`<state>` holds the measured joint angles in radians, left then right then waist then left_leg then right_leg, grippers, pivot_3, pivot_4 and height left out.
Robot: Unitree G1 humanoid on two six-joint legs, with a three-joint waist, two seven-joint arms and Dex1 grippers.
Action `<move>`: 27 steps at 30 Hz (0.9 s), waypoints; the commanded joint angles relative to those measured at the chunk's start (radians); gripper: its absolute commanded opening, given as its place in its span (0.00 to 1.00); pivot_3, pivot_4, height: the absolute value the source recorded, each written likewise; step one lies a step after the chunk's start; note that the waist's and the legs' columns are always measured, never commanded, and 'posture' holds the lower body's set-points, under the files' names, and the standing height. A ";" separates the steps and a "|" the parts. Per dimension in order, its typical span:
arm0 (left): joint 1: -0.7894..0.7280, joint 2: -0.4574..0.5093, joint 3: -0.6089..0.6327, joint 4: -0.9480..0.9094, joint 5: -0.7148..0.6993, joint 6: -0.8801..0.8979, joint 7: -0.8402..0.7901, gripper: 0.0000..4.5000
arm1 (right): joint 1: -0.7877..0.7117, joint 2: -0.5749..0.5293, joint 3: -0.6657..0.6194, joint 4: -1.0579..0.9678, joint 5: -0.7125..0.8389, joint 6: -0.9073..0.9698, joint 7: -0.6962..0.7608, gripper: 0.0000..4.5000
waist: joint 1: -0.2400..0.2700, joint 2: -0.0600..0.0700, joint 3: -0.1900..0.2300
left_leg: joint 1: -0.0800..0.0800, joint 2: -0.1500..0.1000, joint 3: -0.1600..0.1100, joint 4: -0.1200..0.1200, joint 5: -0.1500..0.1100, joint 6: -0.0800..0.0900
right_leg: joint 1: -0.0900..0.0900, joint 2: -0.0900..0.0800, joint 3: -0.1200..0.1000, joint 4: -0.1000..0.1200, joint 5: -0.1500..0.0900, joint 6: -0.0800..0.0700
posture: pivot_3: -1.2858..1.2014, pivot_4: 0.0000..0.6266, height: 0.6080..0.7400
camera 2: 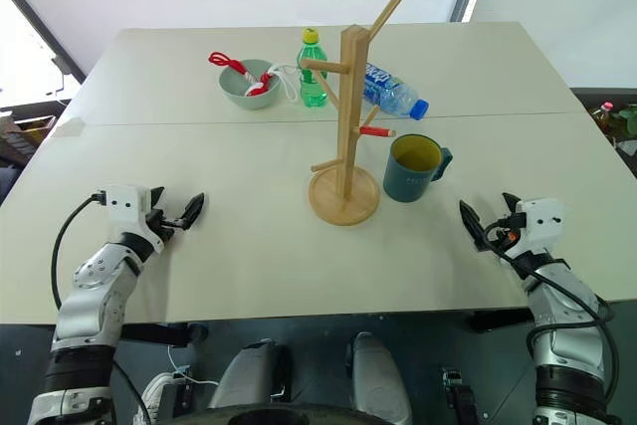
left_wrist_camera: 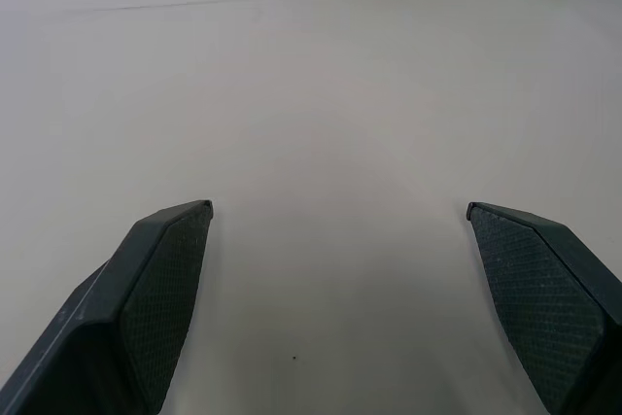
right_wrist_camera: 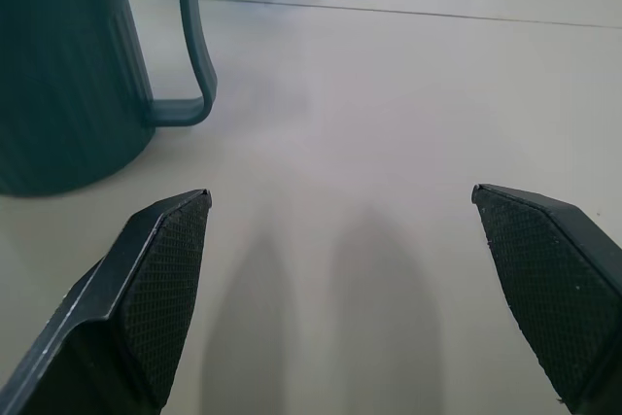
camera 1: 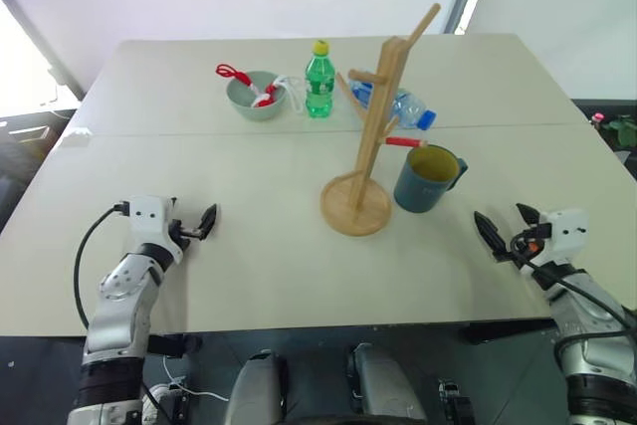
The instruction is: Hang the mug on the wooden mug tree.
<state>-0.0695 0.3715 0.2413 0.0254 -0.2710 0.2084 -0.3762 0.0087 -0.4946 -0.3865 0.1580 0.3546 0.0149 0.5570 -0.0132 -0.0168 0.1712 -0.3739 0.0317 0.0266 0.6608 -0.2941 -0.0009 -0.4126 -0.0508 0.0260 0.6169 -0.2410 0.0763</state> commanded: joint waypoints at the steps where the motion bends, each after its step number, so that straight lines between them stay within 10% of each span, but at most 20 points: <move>1: 0.014 0.000 0.008 -0.030 -0.009 0.006 -0.002 1.00 | -0.008 -0.015 -0.010 -0.026 -0.026 -0.031 -0.025 0.99 | 0.000 0.000 0.000 | 0.000 0.000 0.000 0.000 0.000 0.000 | 0.000 0.000 0.000 0.000 0.000 0.000 | 0.52 0.24 1.00; 27: 0.080 0.091 -0.381 -0.388 -0.138 0.027 -0.502 1.00 | -0.156 -0.039 0.003 0.109 0.008 -0.050 0.067 0.99 | -0.001 0.002 0.001 | 0.000 0.000 0.001 -0.001 0.000 0.000 | -0.001 -0.001 0.002 -0.002 0.000 -0.001 | 0.52 0.24 1.00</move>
<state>0.0235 0.4600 -0.1382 -0.3175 -0.3840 0.2292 -0.8682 -0.1268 -0.5170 -0.3774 0.2622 0.3540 -0.0274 0.6103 -0.0145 -0.0146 0.1719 -0.3744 0.0317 0.0271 0.6594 -0.2940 -0.0009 -0.4134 -0.0509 0.0278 0.6149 -0.2407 0.0750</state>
